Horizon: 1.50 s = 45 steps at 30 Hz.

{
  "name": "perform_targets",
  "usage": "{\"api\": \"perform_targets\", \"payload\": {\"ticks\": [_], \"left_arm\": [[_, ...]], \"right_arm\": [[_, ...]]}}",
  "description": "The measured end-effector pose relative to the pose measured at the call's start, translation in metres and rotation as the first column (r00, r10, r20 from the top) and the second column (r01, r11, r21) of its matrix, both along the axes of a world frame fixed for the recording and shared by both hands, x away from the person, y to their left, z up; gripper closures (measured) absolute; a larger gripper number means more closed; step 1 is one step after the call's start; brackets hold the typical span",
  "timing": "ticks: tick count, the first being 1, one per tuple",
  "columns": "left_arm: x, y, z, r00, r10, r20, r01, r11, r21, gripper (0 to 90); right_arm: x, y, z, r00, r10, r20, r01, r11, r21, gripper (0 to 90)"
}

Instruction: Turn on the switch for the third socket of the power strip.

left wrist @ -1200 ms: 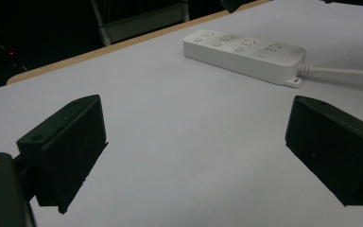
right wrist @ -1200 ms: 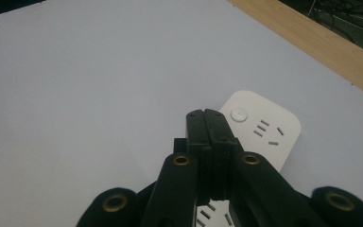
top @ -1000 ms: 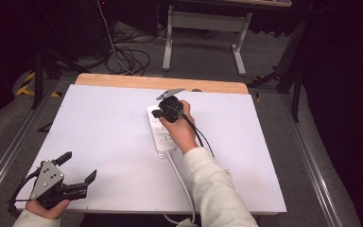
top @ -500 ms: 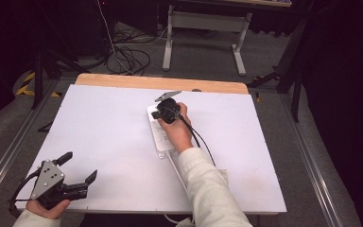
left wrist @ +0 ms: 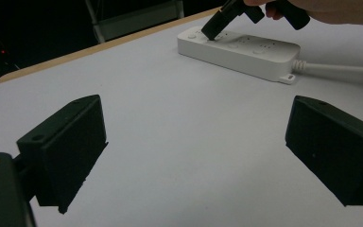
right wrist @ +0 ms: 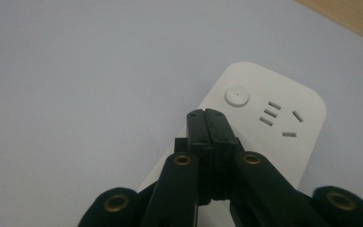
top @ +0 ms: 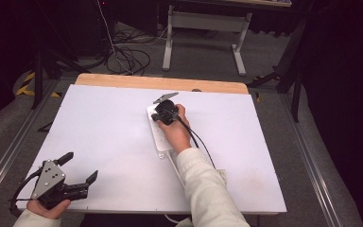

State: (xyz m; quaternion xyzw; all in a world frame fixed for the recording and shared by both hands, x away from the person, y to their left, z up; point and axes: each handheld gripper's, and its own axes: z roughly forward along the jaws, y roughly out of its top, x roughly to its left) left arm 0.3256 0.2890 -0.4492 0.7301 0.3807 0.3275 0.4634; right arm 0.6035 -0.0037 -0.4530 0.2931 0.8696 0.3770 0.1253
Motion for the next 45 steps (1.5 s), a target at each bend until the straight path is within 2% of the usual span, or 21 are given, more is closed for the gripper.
{"api": "perform_targets", "payload": {"ticks": [11,24,35,45], "left_arm": [[-0.0001,-0.0007,-0.0003,1.0000,-0.001,-0.003,0.001,1.0000,0.001,6.4],[0.0000,-0.0007,-0.0001,1.0000,0.000,0.001,0.000,1.0000,0.008,6.4],[-0.0001,-0.0012,-0.0002,1.0000,-0.003,-0.002,0.003,1.0000,0.004,6.4],[0.0001,-0.0017,-0.0004,1.0000,-0.002,-0.003,0.002,1.0000,0.005,6.4]], "right_arm": [[-0.0002,-0.0009,-0.0006,0.9999,-0.010,-0.012,0.010,1.000,0.011,90.0],[-0.0034,0.0025,-0.0015,0.9998,-0.016,0.012,0.016,1.000,-0.016,90.0],[-0.0040,0.0024,-0.0029,0.9994,-0.033,0.001,0.033,0.999,-0.006,90.0],[-0.0047,0.0040,-0.0029,0.9992,-0.040,0.003,0.040,0.999,-0.018,90.0]]}}
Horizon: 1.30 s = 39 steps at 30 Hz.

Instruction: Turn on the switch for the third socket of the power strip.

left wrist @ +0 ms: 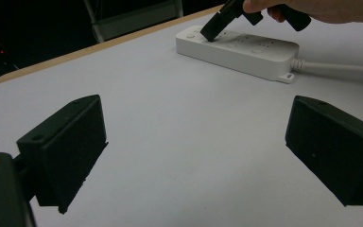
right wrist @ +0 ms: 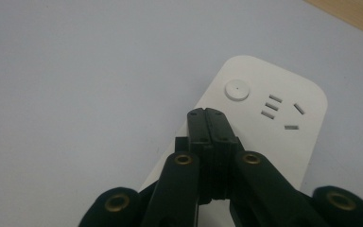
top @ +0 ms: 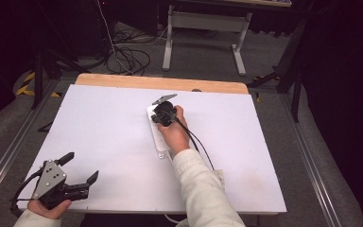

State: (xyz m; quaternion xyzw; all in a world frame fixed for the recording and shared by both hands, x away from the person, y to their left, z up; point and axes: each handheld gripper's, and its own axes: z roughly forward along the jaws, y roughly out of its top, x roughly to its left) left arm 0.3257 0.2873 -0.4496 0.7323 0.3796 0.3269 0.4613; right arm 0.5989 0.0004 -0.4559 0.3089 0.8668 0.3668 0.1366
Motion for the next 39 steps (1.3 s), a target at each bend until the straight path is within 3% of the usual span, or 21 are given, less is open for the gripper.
{"api": "perform_targets", "payload": {"ticks": [6,24,30,34,39], "left_arm": [[0.000,0.000,0.000,1.0000,0.000,-0.002,0.000,1.0000,-0.001,6.4],[0.000,-0.001,0.000,1.0000,0.002,-0.004,-0.002,1.0000,0.001,6.4],[0.001,0.000,0.000,1.0000,0.005,-0.003,-0.005,1.0000,0.003,6.4],[0.001,0.000,0.000,1.0000,0.005,-0.003,-0.005,1.0000,0.004,6.4],[0.001,-0.001,0.000,1.0000,0.004,-0.004,-0.004,1.0000,0.000,6.4]], "right_arm": [[-0.002,0.002,0.000,0.9999,-0.004,0.012,0.004,1.000,-0.016,90.0],[-0.001,0.001,-0.002,1.0000,-0.002,0.008,0.002,1.000,-0.005,90.0],[-0.002,0.003,0.003,0.9999,-0.010,0.005,0.010,1.000,-0.029,90.0],[-0.010,0.003,0.011,0.9972,0.006,0.074,-0.004,1.000,-0.026,90.0],[-0.012,0.001,0.019,0.9977,0.008,0.067,-0.008,1.000,-0.003,90.0]]}}
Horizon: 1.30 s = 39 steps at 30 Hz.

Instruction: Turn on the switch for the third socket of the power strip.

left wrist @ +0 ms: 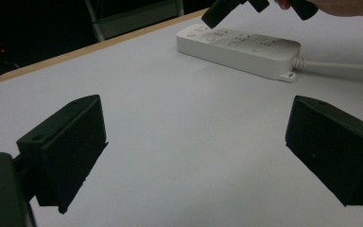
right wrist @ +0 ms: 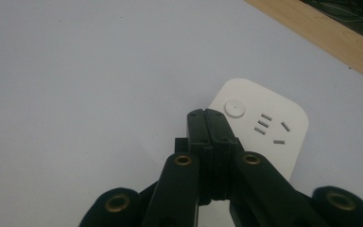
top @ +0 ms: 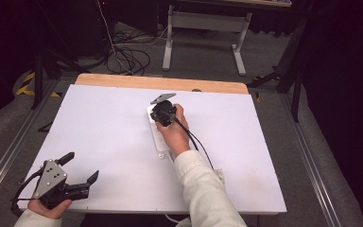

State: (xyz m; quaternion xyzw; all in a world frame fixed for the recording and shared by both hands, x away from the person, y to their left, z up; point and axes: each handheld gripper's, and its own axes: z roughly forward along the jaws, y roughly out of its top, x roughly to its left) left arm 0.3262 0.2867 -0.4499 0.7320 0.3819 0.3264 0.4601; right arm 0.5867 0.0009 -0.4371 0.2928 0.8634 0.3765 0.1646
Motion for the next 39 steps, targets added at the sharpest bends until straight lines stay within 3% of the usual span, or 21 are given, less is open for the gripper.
{"api": "perform_targets", "payload": {"ticks": [21,28,31,39], "left_arm": [[0.002,-0.001,-0.001,0.9999,-0.008,-0.008,0.008,1.0000,0.003,6.4],[0.003,-0.001,-0.001,0.9999,-0.008,-0.012,0.008,1.0000,0.003,6.4],[0.003,-0.001,0.000,0.9999,-0.008,-0.008,0.008,1.0000,0.005,6.4],[0.003,-0.001,0.000,0.9999,-0.008,-0.009,0.008,1.0000,0.004,6.4]], "right_arm": [[-0.018,-0.018,0.036,0.9993,0.027,0.027,-0.029,0.995,0.093,90.0],[-0.024,-0.025,0.043,0.9994,0.035,-0.002,-0.035,0.992,0.125,57.2],[-0.029,-0.031,0.049,0.9992,0.037,0.016,-0.039,0.993,0.114,49.7],[-0.049,-0.052,0.070,0.9980,0.050,0.040,-0.054,0.991,0.119,39.8]]}}
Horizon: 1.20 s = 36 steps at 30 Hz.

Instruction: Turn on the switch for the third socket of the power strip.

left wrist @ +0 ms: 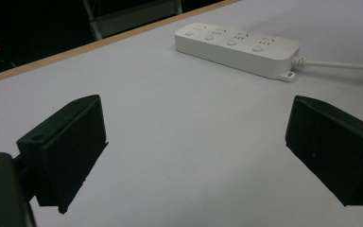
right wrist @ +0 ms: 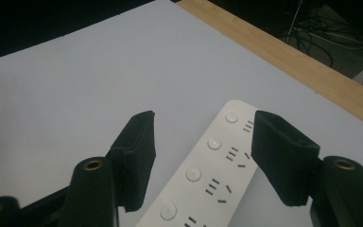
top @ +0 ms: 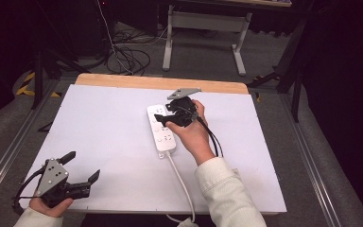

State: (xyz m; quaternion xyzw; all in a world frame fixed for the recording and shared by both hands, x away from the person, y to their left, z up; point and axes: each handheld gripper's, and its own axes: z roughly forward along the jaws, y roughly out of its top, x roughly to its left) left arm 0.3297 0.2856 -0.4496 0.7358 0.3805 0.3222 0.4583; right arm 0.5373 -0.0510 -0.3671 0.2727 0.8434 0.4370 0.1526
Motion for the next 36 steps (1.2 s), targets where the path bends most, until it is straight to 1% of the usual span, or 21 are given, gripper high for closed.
{"api": "perform_targets", "payload": {"ticks": [2,5,7,10,15,18,23,24,25,28,29,30,36], "left_arm": [[0.000,0.000,0.000,1.0000,0.002,0.001,-0.002,1.0000,0.001,6.4],[0.000,0.000,0.000,1.0000,0.003,0.004,-0.003,1.0000,0.008,6.4],[0.000,0.000,0.000,1.0000,0.004,0.002,-0.004,1.0000,0.003,6.4],[0.000,-0.001,0.000,1.0000,0.007,0.002,-0.007,0.9999,0.008,6.4],[0.000,0.000,0.000,1.0000,0.008,0.003,-0.008,0.9999,0.012,6.4],[0.000,0.000,0.000,1.0000,0.009,0.004,-0.009,0.9999,0.008,6.4],[0.000,0.000,0.000,0.9999,0.014,0.004,-0.014,0.9999,0.007,6.4],[0.000,0.000,0.000,0.9999,0.014,0.007,-0.014,0.9998,0.014,6.4],[0.000,0.000,0.000,0.9999,0.014,0.004,-0.014,0.9998,0.012,6.4],[0.000,0.000,0.000,0.9999,0.015,0.007,-0.015,0.9997,0.018,6.4],[0.000,-0.001,0.000,0.9999,0.016,0.005,-0.016,0.9998,0.011,6.4],[0.000,0.000,0.000,0.9999,0.016,0.006,-0.016,0.9998,0.014,6.4],[0.000,0.001,0.000,0.9999,0.016,0.006,-0.016,0.9998,0.015,6.4]], "right_arm": [[-0.007,-0.006,0.003,0.9999,0.000,0.012,0.000,1.000,0.012,37.9],[-0.015,-0.016,0.006,0.9997,-0.004,0.025,0.004,1.000,0.006,35.1],[-0.020,-0.023,0.008,0.9996,-0.010,0.027,0.010,1.000,0.012,34.2],[-0.028,-0.035,0.009,0.9993,-0.016,0.033,0.015,1.000,0.027,33.5],[-0.043,-0.060,0.005,0.9987,-0.032,0.041,0.030,0.999,0.038,32.7],[-0.051,-0.074,0.004,0.9982,-0.045,0.039,0.043,0.998,0.053,32.5],[-0.063,-0.095,-0.001,0.9975,-0.058,0.041,0.056,0.997,0.058,32.0],[-0.065,-0.099,-0.003,0.9973,-0.061,0.041,0.059,0.996,0.063,31.9],[-0.067,-0.103,-0.004,0.9973,-0.062,0.040,0.060,0.996,0.067,31.9],[-0.074,-0.113,-0.008,0.9978,-0.054,0.040,0.051,0.996,0.071,30.6],[-0.076,-0.116,-0.010,0.9977,-0.052,0.044,0.049,0.997,0.066,29.8],[-0.078,-0.118,-0.011,0.9977,-0.050,0.047,0.047,0.997,0.062,29.2],[-0.089,-0.134,-0.023,0.9978,-0.050,0.044,0.047,0.996,0.075,28.6]]}}
